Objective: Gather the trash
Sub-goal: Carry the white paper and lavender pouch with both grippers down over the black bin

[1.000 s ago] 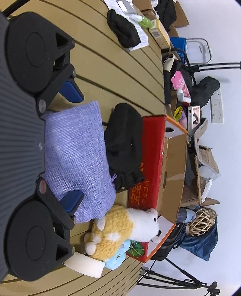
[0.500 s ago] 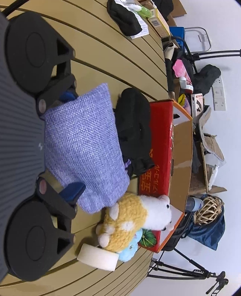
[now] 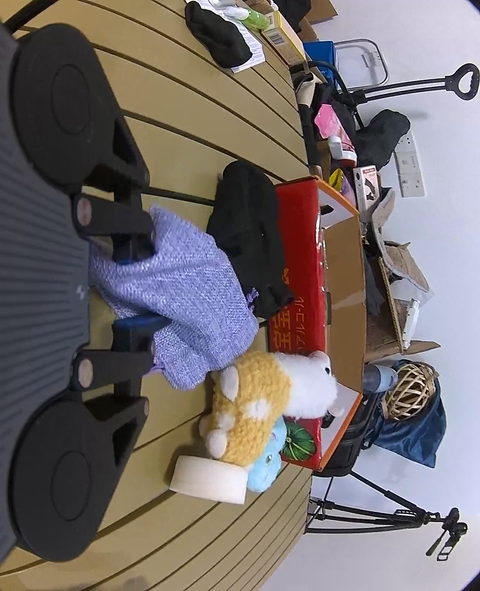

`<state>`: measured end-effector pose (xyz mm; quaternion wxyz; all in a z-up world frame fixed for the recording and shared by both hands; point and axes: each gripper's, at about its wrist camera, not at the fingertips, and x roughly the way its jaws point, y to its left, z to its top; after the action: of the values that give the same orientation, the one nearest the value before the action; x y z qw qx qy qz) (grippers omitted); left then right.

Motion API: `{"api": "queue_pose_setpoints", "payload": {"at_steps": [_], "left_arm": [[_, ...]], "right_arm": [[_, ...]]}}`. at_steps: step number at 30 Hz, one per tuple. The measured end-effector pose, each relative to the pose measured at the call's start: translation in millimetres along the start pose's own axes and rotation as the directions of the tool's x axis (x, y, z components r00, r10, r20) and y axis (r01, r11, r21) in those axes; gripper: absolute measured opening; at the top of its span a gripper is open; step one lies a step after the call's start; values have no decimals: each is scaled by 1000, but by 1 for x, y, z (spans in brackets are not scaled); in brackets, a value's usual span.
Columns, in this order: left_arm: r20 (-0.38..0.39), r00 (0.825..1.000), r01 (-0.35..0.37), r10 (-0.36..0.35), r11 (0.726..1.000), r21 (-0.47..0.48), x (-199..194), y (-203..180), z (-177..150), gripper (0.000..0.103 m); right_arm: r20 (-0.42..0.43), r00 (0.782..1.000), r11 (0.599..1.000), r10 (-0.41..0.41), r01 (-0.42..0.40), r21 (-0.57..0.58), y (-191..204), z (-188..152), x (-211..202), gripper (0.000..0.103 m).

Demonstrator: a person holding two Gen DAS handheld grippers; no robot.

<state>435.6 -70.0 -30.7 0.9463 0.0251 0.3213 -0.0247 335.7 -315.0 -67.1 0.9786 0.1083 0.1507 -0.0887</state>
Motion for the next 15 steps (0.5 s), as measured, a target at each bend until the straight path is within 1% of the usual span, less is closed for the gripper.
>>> {"api": "queue_pose_setpoints", "payload": {"at_steps": [7, 11, 13, 15], "left_arm": [[25, 1000, 18, -18, 1000, -5, -14, -1, -1, 19], [45, 999, 24, -24, 1000, -4, -23, -2, -2, 18], [56, 998, 32, -31, 999, -11, -29, -1, -3, 15], [64, 997, 38, -37, 999, -15, -35, -1, -4, 15]], "right_arm": [[5, 1000, 1000, 8, -8, 5, 0, 1, -4, 24], [7, 1000, 1000, 16, -16, 8, 0, 1, -6, 24], [11, 1000, 1000, 22, -22, 11, 1, 1, -8, 24], [16, 999, 1000, 29, -30, 11, 1, 2, -11, 24]]}}
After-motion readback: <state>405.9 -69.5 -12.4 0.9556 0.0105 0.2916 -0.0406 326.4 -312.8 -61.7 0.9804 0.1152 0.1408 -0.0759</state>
